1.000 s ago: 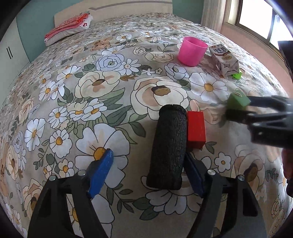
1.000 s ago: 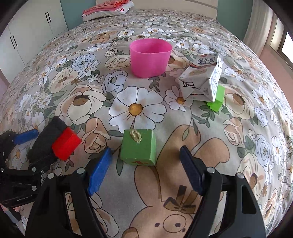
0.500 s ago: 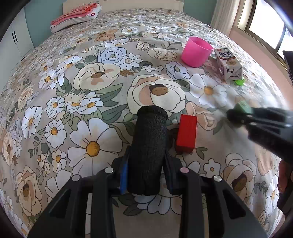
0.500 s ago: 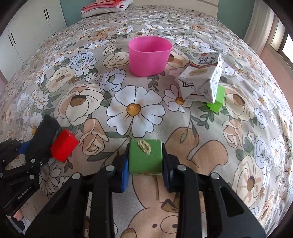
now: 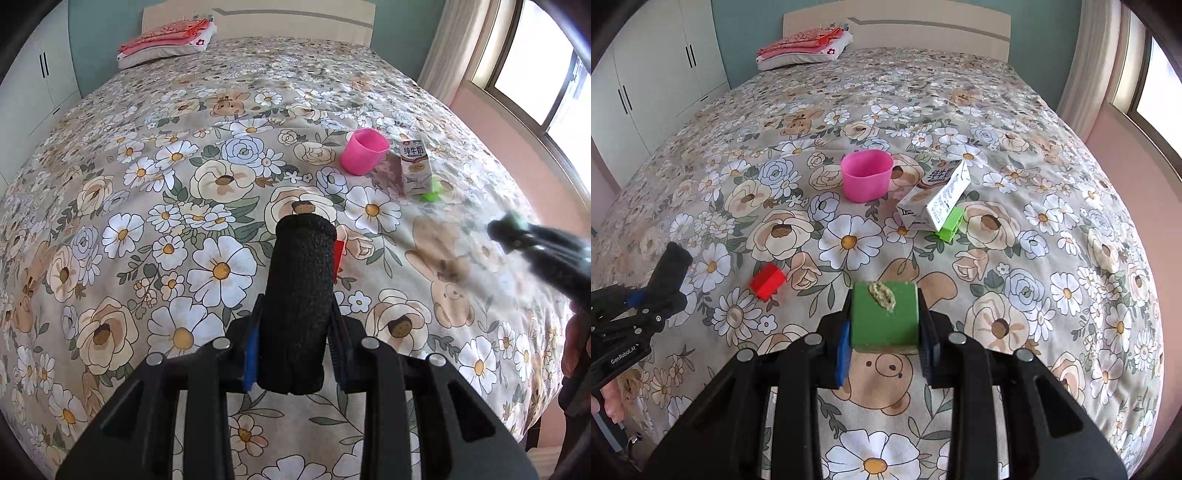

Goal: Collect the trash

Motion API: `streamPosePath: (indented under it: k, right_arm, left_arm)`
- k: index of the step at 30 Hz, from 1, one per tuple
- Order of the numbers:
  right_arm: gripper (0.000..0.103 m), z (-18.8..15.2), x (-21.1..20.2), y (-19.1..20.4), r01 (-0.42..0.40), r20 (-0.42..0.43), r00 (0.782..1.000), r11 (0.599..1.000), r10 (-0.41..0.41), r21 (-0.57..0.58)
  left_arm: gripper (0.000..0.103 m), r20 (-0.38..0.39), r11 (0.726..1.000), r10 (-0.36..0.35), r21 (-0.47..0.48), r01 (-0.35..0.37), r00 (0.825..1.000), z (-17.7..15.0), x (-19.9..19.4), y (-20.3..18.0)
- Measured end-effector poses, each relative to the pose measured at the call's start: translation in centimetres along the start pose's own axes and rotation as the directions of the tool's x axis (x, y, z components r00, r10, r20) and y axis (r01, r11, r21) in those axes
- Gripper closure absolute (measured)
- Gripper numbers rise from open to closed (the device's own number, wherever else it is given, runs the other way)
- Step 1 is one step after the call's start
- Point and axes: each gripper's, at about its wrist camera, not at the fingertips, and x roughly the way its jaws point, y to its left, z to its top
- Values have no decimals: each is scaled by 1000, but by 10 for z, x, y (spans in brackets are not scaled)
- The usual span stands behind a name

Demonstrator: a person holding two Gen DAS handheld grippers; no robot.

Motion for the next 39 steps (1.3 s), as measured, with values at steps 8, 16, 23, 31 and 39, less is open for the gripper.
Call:
streamPosePath:
  k: [8, 16, 23, 31, 39]
  right_arm:
    - [72, -5, -108, 2, 14, 121, 993, 1000, -12, -14]
    - [72, -26, -222, 15, 17, 242, 970, 998, -3, -57]
    - [72, -55, -305, 30, 23, 329, 944, 995, 10, -95]
    - [72, -87, -361, 46, 32, 374, 927, 990, 22, -136]
    - [72, -128, -399, 63, 31, 398, 916, 981, 48, -189]
  left_arm:
    - [70, 105, 999, 4, 37, -8, 995, -8, -91, -22]
    - [70, 223, 997, 0, 73, -17, 975, -25, -189, -39]
    - [70, 300, 993, -17, 115, -18, 954, -52, -262, -53]
    - [70, 336, 989, -30, 144, -20, 941, -88, -315, -57]
    - [70, 363, 982, -39, 186, -32, 931, -122, -348, -66]
